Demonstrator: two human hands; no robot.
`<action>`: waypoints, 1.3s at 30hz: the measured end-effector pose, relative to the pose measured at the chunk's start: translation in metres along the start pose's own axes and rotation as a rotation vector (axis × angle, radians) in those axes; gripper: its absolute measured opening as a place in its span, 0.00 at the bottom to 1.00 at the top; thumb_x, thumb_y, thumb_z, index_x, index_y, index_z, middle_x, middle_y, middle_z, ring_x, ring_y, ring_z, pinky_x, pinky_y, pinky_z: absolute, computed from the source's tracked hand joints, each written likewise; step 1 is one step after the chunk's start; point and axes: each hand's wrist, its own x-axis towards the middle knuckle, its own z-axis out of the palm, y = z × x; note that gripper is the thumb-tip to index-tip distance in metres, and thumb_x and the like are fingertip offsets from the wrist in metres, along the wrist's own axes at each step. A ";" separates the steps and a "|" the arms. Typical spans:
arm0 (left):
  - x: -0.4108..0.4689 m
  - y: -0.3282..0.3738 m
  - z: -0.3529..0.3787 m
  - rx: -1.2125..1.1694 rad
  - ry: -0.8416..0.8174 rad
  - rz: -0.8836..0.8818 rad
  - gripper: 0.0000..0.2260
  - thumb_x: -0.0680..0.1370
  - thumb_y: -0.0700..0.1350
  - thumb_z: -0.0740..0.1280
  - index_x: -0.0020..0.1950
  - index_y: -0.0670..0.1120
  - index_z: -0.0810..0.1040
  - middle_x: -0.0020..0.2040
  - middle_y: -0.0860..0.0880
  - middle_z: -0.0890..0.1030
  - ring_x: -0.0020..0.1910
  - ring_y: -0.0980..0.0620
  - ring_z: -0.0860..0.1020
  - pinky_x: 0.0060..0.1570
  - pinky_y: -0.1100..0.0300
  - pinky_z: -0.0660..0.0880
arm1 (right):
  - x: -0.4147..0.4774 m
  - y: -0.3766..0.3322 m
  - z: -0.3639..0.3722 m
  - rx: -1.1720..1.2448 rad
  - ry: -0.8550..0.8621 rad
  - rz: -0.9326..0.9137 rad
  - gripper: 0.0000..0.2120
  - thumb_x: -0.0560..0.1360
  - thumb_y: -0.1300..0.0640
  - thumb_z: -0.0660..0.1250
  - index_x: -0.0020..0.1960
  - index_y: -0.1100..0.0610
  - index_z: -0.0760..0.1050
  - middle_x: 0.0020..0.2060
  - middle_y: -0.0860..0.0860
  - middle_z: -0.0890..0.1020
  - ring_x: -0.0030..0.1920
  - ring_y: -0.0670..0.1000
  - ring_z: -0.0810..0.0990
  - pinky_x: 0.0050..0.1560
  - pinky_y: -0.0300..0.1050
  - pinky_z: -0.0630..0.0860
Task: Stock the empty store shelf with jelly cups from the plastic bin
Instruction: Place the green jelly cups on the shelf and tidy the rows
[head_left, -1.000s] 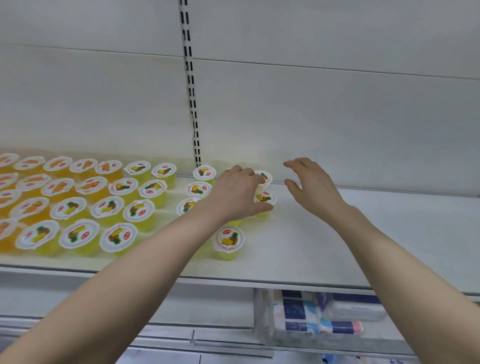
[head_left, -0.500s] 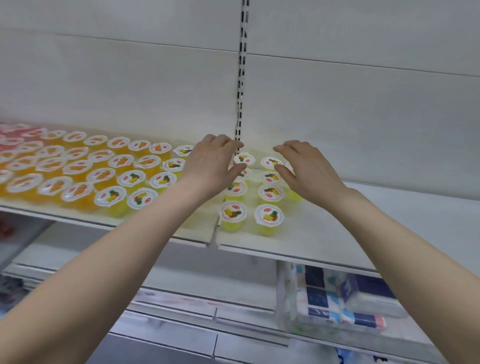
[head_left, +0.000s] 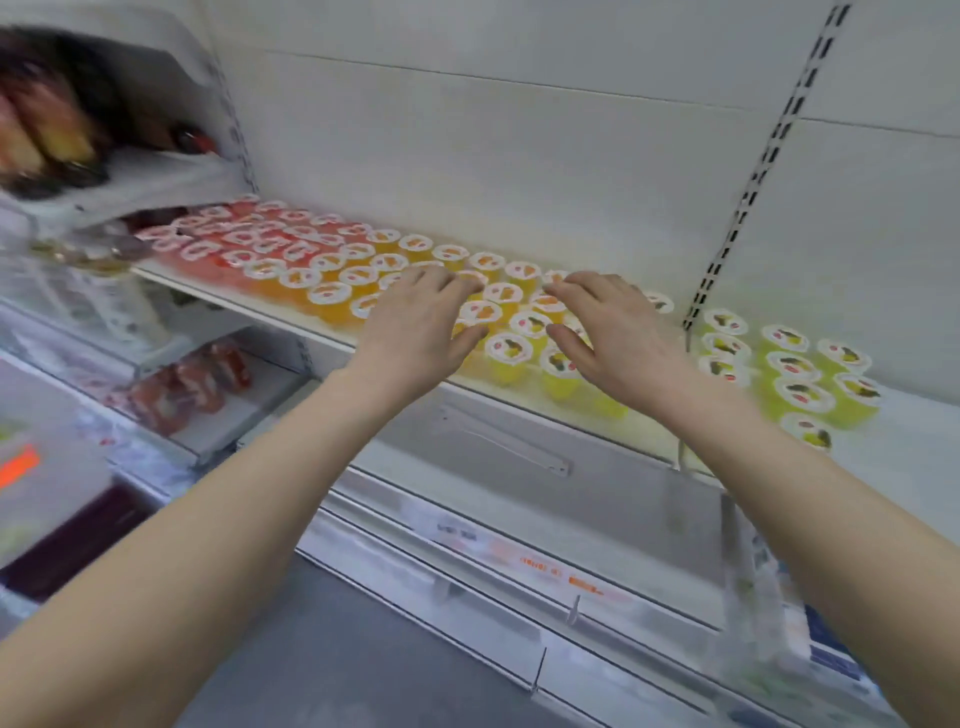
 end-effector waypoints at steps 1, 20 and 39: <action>-0.011 -0.019 -0.006 0.008 0.000 -0.016 0.21 0.78 0.55 0.65 0.68 0.47 0.73 0.62 0.46 0.76 0.62 0.43 0.71 0.62 0.51 0.66 | 0.008 -0.020 0.006 0.015 0.000 -0.023 0.20 0.79 0.52 0.64 0.68 0.59 0.72 0.63 0.58 0.76 0.63 0.61 0.74 0.64 0.55 0.69; -0.262 -0.297 -0.069 0.118 -0.110 -0.513 0.21 0.78 0.54 0.65 0.67 0.46 0.74 0.61 0.45 0.77 0.60 0.43 0.72 0.60 0.52 0.67 | 0.125 -0.357 0.160 0.264 -0.166 -0.480 0.21 0.79 0.52 0.63 0.69 0.59 0.71 0.64 0.56 0.75 0.63 0.59 0.73 0.63 0.53 0.68; -0.327 -0.567 -0.036 0.111 -0.196 -0.934 0.15 0.78 0.49 0.67 0.63 0.46 0.78 0.58 0.46 0.79 0.57 0.41 0.74 0.58 0.50 0.71 | 0.306 -0.564 0.348 0.448 -0.446 -0.773 0.20 0.80 0.52 0.63 0.68 0.60 0.72 0.62 0.56 0.77 0.61 0.59 0.74 0.61 0.53 0.69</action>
